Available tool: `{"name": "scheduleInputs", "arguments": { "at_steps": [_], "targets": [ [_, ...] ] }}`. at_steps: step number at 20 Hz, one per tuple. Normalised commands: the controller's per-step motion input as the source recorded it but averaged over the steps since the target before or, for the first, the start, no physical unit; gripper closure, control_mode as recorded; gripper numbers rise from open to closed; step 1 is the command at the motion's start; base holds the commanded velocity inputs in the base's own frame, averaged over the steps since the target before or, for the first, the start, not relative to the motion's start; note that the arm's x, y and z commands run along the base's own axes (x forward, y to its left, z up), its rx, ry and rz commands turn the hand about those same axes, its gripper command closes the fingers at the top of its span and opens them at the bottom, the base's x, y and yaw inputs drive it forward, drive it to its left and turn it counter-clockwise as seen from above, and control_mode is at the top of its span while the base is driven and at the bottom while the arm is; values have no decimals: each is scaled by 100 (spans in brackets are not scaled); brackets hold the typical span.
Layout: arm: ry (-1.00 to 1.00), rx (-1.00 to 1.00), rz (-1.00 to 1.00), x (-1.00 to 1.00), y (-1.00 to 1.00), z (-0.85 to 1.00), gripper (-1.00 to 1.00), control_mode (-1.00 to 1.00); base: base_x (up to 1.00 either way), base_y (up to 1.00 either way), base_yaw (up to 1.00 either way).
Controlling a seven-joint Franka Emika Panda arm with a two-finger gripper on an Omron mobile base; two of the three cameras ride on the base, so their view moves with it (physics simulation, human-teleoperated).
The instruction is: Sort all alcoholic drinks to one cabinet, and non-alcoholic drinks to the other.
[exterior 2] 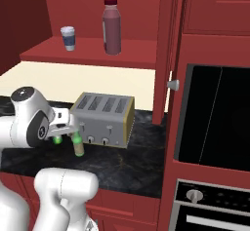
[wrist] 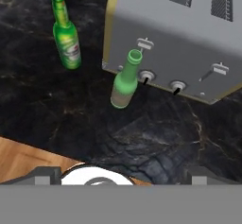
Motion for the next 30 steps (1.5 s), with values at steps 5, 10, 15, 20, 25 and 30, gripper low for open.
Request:
{"name": "scheduleInputs", "arguments": {
  "at_steps": [5,10,15,20,25,30],
  "targets": [
    [-8,0,0,13,0,-33,-100,-100,0,0,0],
    [-7,0,0,15,0,-34,-100,-100,0,0,0],
    [-5,0,0,17,0,-34,-100,-100,0,0,0],
    [-4,0,0,20,0,-33,-100,-100,0,0,0],
    [-1,0,0,25,0,-29,-100,-100,0,0,0],
    [0,0,0,27,1,-23,-100,-100,0,0,0]
  ]
}}
